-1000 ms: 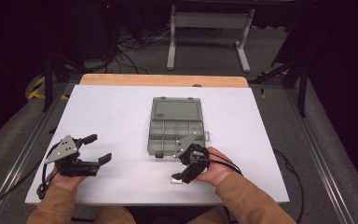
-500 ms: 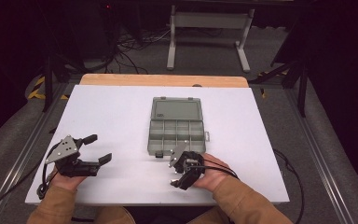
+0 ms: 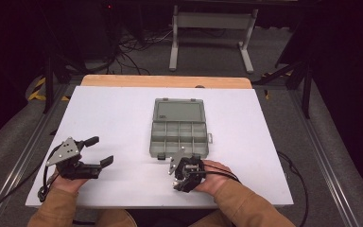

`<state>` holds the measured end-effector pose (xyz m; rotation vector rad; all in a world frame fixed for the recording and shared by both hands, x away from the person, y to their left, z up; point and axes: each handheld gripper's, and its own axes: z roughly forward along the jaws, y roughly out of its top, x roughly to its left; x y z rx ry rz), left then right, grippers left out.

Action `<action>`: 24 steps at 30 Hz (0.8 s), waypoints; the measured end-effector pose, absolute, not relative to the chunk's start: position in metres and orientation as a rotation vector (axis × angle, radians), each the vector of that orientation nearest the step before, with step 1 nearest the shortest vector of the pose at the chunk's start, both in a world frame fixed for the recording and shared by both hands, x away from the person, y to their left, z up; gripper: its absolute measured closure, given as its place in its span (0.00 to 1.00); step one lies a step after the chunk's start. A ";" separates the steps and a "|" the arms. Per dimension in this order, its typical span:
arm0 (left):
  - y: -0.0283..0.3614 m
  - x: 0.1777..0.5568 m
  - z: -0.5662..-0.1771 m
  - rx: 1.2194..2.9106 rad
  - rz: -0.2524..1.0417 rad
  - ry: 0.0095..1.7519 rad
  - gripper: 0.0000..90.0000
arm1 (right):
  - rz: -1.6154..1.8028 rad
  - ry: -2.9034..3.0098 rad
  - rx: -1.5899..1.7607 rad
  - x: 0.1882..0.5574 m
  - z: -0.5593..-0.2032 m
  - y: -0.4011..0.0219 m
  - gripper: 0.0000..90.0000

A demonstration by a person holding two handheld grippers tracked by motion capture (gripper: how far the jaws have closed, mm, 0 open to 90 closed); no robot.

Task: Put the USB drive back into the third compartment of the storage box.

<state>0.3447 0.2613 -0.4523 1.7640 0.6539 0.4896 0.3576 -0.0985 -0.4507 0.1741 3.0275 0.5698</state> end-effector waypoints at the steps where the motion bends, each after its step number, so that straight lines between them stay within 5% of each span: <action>1: 0.261 0.345 -0.452 1.764 0.490 0.654 0.11 | 0.558 3.020 0.164 0.358 -0.451 -0.098 0.69; 9: 0.261 0.344 -0.452 1.766 0.493 0.652 0.11 | 0.527 3.025 0.117 0.358 -0.451 -0.097 0.87; 24: 0.261 0.344 -0.452 1.765 0.491 0.652 0.11 | 0.526 3.021 0.089 0.357 -0.451 -0.097 0.88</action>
